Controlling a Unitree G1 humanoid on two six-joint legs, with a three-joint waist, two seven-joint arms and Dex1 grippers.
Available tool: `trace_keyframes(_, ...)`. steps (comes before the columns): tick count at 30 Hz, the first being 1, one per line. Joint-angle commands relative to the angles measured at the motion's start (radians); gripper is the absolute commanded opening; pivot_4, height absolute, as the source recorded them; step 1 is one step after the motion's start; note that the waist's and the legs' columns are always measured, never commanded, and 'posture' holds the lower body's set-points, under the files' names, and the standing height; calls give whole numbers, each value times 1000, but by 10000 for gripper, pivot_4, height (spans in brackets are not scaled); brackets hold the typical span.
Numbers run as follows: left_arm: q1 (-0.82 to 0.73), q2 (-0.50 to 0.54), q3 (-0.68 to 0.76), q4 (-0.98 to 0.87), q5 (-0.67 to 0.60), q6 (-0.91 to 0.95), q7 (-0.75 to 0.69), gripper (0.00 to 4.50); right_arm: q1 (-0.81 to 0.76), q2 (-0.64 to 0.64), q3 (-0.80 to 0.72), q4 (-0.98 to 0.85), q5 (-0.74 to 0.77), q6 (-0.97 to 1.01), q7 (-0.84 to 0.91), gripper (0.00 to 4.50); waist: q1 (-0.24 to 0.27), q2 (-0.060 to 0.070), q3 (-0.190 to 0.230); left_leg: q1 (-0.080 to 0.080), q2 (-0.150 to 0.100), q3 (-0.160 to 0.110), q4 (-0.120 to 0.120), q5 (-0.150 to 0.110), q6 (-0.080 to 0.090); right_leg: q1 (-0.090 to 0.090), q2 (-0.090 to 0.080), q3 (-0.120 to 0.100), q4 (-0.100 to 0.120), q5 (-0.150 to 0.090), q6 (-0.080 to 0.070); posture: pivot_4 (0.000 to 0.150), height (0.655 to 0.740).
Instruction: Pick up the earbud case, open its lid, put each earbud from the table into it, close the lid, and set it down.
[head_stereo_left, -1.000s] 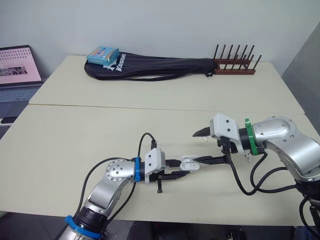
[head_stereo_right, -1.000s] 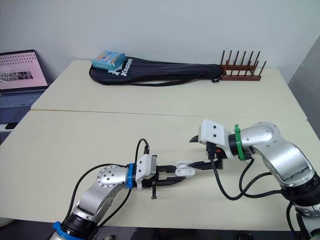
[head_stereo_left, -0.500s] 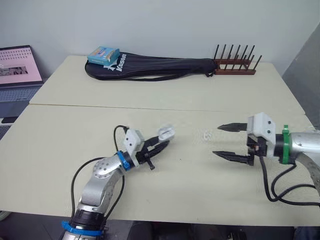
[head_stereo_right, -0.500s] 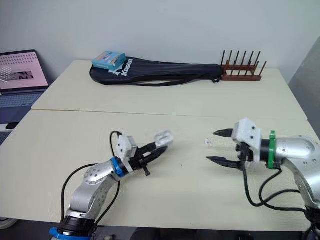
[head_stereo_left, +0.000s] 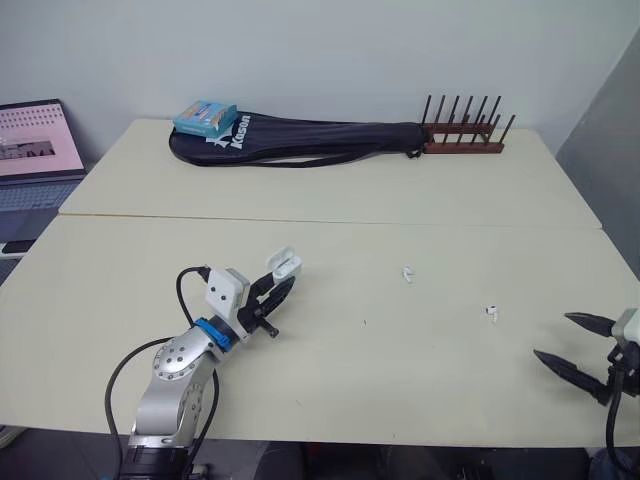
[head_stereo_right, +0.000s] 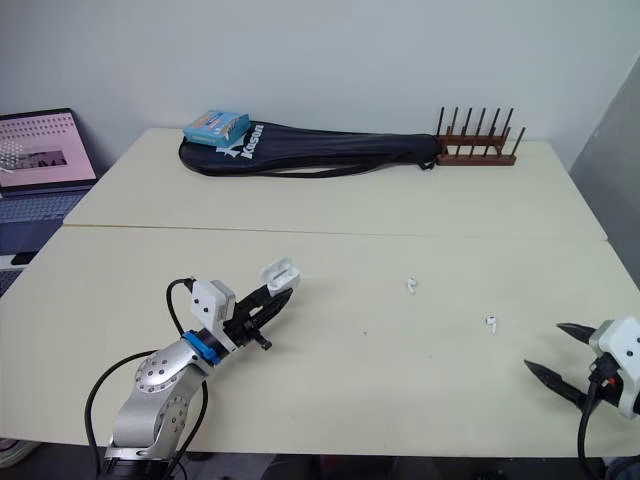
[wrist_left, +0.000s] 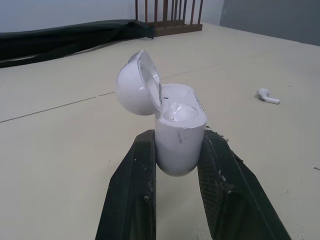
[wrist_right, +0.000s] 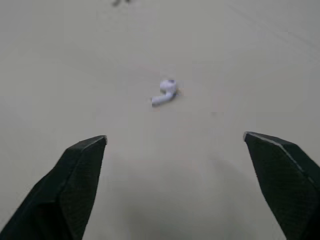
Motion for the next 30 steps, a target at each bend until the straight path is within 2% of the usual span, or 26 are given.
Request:
trace_keyframes(1,-7,14,17,-36,-7,-24,-1,7681,-7,-25,-15,-50,5,-7,-7,45000,-1,0,0,1,0,0,0,0,0,0,0,1,0,0,0,1500,7274)
trace_keyframes(8,-2,23,13,-40,-5,-20,-2,7681,-143,-82,111,-236,85,179,-64,45000,0,0,0,0,0,0,0,0,0,0,0,0,0,0,0,1500,7274)
trace_keyframes(13,-3,20,-8,-47,4,-16,-1,7681,-400,-15,354,-267,23,358,-281,45000,3,-3,2,-1,0,-1,0,0,0,0,0,0,-1,0,0,1500,7274)
trace_keyframes(20,-10,19,-31,-52,14,-15,1,7681,-649,219,591,-160,-68,510,-532,45000,7,-4,2,-9,1,-4,0,0,-1,-8,0,-1,0,0,0,1500,7274)
trace_keyframes(30,-25,11,-42,-48,21,-13,7,7681,-745,415,707,81,-205,434,-694,45000,5,-4,2,-11,1,-4,0,0,-1,-12,-1,-1,2,0,0,1500,7274)
